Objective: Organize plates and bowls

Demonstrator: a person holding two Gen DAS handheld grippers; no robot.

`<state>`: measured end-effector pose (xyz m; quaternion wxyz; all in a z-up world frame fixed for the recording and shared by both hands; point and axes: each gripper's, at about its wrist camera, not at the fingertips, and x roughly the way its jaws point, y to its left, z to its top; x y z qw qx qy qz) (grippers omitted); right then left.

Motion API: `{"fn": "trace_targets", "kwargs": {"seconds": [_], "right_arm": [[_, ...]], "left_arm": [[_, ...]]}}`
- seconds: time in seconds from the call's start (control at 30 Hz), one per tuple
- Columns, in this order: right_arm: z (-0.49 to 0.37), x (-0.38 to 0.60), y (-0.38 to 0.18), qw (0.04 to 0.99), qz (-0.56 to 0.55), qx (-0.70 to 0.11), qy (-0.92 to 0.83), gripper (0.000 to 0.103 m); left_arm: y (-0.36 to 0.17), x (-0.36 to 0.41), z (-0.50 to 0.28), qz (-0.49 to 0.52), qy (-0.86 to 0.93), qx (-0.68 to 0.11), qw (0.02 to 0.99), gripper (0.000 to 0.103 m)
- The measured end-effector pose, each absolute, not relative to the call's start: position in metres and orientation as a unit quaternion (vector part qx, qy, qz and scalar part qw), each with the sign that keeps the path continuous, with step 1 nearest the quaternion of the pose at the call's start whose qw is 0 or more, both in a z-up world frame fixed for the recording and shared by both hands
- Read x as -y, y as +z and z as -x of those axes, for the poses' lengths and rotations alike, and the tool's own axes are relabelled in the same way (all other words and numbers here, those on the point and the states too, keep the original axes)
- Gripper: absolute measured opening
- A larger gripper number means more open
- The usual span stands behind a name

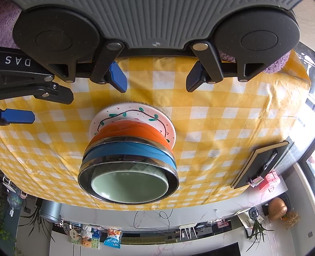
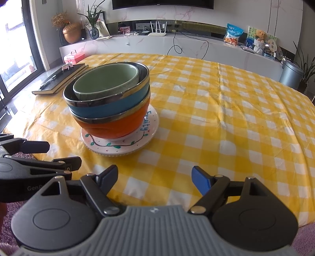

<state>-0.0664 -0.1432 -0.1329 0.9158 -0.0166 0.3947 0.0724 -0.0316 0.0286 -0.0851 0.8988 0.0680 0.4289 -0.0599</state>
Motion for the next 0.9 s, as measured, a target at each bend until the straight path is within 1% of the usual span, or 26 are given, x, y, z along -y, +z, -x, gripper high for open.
{"fn": "trace_targets", "kwargs": {"seconds": [0.9], "right_arm": [[0.0653, 0.1437, -0.1356, 0.913, 0.016, -0.400, 0.073, 0.081]], "left_arm": [[-0.0865, -0.0274, 0.0332, -0.074, -0.061, -0.431, 0.897, 0.079]]}}
